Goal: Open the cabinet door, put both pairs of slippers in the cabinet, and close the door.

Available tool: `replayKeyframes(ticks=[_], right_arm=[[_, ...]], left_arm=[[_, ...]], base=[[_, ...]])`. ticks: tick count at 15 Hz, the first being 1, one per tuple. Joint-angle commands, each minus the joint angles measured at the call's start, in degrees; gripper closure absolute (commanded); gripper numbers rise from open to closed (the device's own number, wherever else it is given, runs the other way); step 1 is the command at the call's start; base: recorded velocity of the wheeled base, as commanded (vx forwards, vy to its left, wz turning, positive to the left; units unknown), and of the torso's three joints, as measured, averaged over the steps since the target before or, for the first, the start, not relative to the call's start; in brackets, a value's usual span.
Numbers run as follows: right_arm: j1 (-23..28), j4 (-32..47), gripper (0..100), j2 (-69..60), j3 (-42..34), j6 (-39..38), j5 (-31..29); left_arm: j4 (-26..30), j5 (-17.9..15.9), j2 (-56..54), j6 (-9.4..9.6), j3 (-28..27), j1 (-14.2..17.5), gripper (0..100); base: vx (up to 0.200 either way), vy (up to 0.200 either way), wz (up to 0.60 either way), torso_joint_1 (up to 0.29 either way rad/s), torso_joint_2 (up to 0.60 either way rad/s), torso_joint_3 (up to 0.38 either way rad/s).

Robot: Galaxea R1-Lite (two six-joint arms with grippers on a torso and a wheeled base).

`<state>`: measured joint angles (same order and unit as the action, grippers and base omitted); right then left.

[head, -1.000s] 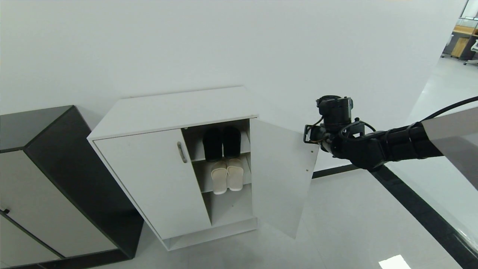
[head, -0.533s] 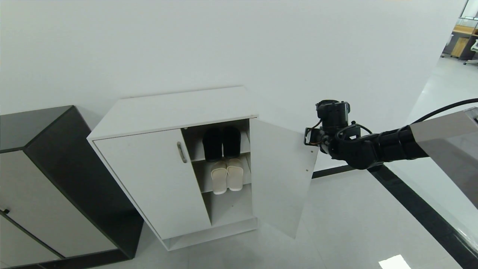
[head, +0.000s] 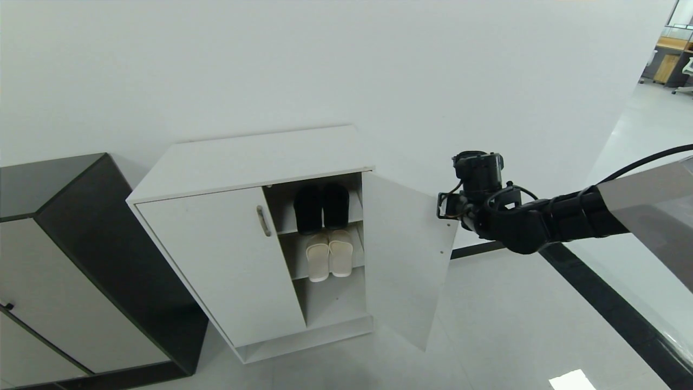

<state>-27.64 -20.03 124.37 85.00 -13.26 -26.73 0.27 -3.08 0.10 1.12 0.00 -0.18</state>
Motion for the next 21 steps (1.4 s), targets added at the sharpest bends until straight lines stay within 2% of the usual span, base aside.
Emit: replayKeyframes(ticks=[1, 8, 20, 21], right_arm=[[-2.7, -0.1, 100, -4.6, -4.3, -0.1, 0.0], [-14.8, -4.2, 100, -14.3, -17.9, 0.1, 0.1], [-15.6, -9.9, 100, -15.0, -23.9, 2.9, 0.4], [-15.6, -10.1, 100, -15.1, -24.0, 2.9, 0.4]], left_arm=[[0.0, 0.0, 0.0, 0.02, 0.0, 0.0, 100], [0.0, 0.0, 0.0, 0.02, 0.0, 0.0, 100], [0.0, 0.0, 0.0, 0.02, 0.0, 0.0, 100], [0.0, 0.1, 0.0, 0.02, 0.0, 0.0, 100]], base=[[0.0, 0.0, 0.0, 0.0, 0.0, 0.0], [0.0, 0.0, 0.0, 0.0, 0.0, 0.0], [0.0, 0.0, 0.0, 0.0, 0.0, 0.0], [0.0, 0.0, 0.6, 0.002, 0.0, 0.002]])
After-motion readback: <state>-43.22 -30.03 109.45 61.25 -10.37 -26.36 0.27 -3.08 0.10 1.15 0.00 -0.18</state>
